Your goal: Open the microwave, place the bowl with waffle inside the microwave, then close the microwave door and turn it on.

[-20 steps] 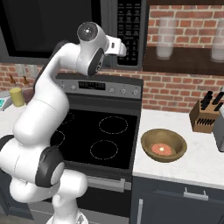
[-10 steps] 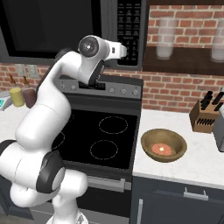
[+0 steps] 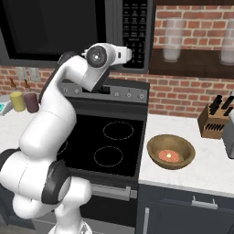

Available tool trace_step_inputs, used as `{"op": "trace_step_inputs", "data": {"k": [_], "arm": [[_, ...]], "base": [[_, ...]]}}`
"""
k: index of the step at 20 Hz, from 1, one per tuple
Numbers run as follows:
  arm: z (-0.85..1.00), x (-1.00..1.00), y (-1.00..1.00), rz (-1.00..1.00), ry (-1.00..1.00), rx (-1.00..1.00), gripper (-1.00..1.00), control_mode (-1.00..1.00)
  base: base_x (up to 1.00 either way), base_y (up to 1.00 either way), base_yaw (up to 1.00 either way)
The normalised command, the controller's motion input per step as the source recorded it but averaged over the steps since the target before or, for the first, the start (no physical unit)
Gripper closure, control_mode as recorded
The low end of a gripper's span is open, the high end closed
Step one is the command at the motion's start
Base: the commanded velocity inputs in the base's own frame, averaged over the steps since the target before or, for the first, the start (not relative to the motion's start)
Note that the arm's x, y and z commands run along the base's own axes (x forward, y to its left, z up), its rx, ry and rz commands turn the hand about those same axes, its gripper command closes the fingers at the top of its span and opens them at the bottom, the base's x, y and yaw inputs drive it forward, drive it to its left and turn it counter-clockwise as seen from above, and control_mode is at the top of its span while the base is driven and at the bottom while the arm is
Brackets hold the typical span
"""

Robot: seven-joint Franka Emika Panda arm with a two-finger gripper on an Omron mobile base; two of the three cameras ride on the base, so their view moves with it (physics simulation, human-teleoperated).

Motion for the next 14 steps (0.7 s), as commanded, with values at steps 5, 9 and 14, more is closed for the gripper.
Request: {"op": "trace_step_inputs", "data": {"k": [5, 9, 14], "arm": [[-0.03, 0.25, 0.84, 0.03, 0.02, 0.00, 1.00, -1.00], [0.15, -0.23, 0.87, 0.06, 0.13, 0.00, 1.00, -1.00], [0.08, -0.68, 0.99, 0.07, 0.13, -0.04, 1.00, -1.00]], "base": [[0.00, 0.00, 0.00], [0.00, 0.00, 0.00], [0.00, 0.00, 0.00]]}}
